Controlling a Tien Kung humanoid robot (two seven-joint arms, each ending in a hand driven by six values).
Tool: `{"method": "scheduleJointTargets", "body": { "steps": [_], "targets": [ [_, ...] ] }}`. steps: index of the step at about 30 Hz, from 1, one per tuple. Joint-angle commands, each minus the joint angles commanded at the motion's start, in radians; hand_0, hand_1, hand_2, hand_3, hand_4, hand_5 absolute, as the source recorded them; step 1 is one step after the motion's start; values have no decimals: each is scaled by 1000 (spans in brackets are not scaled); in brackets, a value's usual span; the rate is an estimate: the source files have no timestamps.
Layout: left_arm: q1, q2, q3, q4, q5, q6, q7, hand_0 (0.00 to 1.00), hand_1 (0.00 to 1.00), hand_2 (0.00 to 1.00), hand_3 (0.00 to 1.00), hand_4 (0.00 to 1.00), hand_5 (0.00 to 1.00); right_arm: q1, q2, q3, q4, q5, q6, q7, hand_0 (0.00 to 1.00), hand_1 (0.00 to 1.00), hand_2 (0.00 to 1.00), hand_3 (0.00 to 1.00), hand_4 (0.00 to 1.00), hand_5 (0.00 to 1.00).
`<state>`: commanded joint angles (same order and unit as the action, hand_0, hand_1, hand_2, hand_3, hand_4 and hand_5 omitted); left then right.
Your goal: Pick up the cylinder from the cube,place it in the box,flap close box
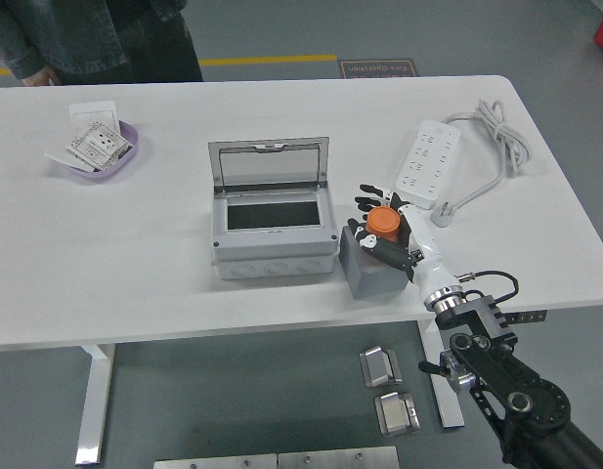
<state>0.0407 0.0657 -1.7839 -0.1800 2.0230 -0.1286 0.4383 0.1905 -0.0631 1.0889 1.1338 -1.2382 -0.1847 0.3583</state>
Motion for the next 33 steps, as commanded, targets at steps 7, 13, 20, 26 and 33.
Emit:
{"method": "scheduleJointTargets", "body": {
  "steps": [7, 13, 20, 26, 33],
  "targets": [
    [0, -1, 7, 0, -8, 3, -5, 763, 780, 768, 879, 844, 580, -2, 1, -4, -1, 25, 1, -3, 706, 681, 623, 664, 194, 18],
    [-2, -4, 15, 0, -18, 6, -11, 758, 778, 767, 878, 844, 579, -2, 2, -9, 2, 26, -3, -17, 673, 604, 559, 595, 2, 23],
    [-3, -4, 18, 0, -25, 10, -16, 758, 779, 765, 875, 845, 579, -4, 1, -12, 6, 11, -1, -39, 557, 469, 485, 483, 2, 2],
    [-3, -4, 23, 0, -32, 14, -23, 758, 779, 764, 873, 845, 580, -3, -1, -19, 13, -6, -1, -55, 467, 368, 410, 337, 2, 2],
    [-2, -5, 32, 0, -43, 19, -32, 757, 776, 762, 872, 844, 579, 2, -5, -25, 19, -5, 1, -56, 447, 310, 316, 289, 2, 2]
  ]
}}
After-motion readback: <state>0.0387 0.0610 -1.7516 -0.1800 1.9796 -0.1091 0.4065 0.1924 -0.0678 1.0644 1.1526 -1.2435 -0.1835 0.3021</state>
